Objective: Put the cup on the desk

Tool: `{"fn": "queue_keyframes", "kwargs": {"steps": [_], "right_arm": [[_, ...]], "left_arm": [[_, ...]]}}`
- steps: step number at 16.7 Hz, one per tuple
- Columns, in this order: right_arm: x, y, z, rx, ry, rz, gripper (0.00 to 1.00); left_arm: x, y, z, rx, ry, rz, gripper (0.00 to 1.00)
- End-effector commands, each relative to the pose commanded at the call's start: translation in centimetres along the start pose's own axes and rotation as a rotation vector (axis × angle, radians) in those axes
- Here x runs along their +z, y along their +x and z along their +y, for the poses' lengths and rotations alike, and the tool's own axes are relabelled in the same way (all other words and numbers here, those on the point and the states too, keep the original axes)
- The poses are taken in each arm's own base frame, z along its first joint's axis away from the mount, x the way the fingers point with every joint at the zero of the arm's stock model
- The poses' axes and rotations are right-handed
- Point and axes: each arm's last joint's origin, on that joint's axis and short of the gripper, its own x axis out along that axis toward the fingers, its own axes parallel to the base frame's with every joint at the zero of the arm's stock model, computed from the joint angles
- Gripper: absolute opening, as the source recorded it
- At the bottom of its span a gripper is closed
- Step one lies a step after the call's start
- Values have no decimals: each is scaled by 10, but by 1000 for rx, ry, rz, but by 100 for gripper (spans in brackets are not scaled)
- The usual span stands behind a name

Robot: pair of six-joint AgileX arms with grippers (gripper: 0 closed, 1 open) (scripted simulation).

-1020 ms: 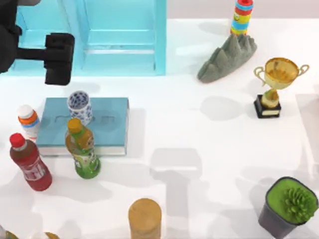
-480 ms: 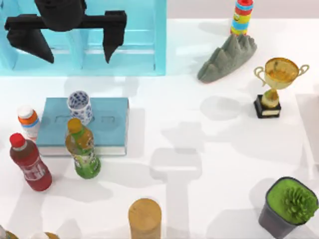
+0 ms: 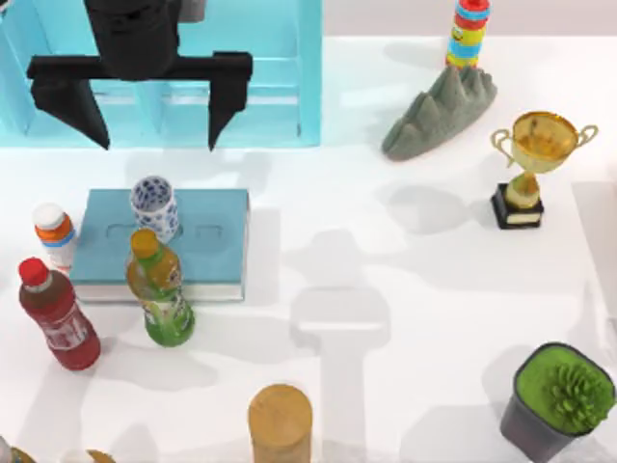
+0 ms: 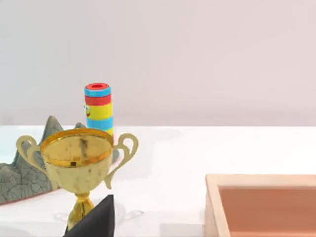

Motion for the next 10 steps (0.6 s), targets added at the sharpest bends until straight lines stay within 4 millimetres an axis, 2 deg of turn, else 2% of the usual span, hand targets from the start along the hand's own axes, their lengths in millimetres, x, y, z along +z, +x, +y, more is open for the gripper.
{"fn": "queue_keyframes", "kwargs": {"steps": [3, 5, 10], "right_arm": [[0, 0, 0, 0, 0, 0, 100], [0, 0, 0, 0, 0, 0, 100], [0, 0, 0, 0, 0, 0, 100]], "left_arm": [[1, 4, 0, -1, 0, -2, 100], [3, 16, 0, -1, 0, -4, 100], [3, 79, -1, 0, 0, 1, 100]]}}
